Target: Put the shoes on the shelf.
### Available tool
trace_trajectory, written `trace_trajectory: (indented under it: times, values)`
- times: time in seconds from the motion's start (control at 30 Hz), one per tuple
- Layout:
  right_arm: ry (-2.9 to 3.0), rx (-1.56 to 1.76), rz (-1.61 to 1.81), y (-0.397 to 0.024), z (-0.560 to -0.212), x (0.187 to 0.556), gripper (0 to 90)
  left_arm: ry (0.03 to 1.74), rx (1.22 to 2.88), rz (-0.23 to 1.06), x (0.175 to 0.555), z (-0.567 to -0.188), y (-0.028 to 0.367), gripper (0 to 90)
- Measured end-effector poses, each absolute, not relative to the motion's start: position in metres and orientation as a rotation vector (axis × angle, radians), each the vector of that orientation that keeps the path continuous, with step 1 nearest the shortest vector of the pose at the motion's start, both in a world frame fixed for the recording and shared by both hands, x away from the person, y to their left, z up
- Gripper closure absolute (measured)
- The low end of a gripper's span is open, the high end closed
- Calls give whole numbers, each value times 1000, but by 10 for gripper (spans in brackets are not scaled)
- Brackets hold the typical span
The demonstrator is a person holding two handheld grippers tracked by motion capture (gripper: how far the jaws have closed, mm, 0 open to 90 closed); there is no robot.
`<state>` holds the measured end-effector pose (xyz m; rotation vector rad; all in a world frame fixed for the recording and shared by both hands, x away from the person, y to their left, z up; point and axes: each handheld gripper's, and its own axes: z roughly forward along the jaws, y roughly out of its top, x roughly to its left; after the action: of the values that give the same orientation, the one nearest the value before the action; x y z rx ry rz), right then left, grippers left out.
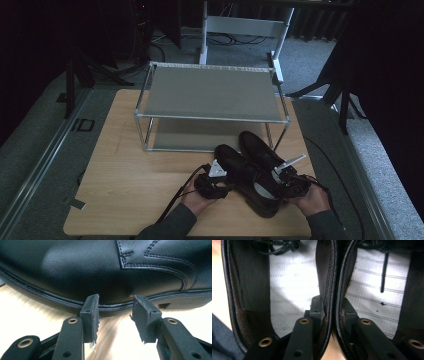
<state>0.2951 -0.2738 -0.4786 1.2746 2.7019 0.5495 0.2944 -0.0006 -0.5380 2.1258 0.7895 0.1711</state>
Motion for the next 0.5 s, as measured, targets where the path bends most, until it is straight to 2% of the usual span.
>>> trace_trajectory:
  times: [0.5]
  values:
    - [2630, 1311, 683, -278, -478, 290, 805, 764, 2075, 168, 276, -525, 10, 551]
